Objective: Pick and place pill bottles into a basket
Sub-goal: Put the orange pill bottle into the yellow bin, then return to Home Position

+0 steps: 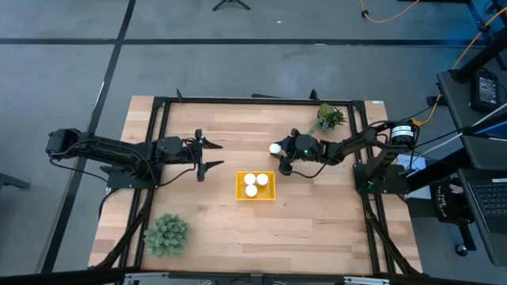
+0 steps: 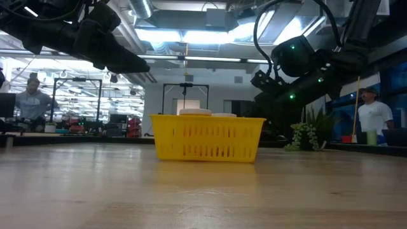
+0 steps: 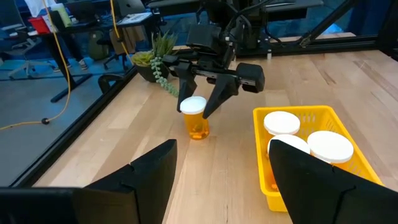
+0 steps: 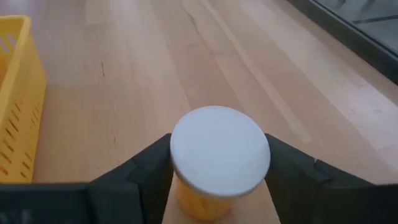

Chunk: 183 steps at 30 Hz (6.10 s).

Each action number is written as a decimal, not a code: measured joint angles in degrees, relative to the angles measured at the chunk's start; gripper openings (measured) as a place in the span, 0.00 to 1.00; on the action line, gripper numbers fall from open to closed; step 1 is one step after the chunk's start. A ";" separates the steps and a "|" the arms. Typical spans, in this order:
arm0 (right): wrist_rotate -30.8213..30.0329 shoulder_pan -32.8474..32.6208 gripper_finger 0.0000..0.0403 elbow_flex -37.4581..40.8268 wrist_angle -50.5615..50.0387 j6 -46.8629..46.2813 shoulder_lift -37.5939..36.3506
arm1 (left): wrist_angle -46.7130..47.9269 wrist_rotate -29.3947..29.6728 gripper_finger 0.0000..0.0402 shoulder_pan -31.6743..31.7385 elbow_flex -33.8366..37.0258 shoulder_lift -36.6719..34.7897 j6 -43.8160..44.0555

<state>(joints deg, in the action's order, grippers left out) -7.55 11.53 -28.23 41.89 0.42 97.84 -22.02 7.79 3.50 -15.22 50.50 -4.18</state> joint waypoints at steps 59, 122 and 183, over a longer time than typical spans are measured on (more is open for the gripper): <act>-6.60 -21.47 0.55 -2.59 -21.52 -3.60 -29.46 | -2.84 2.80 0.62 -0.01 0.00 0.02 4.20; -16.74 -29.35 0.55 -18.49 -24.07 -12.25 0.11 | 2.58 2.60 0.62 -0.12 0.00 0.02 11.97; -15.30 -29.35 0.72 -17.25 -20.63 -12.95 2.23 | 2.60 2.58 0.62 -0.12 0.00 0.02 12.45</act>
<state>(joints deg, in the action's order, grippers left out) -22.85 -17.82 -45.47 21.26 -12.54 100.07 -19.42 10.37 3.38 -15.22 50.52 8.27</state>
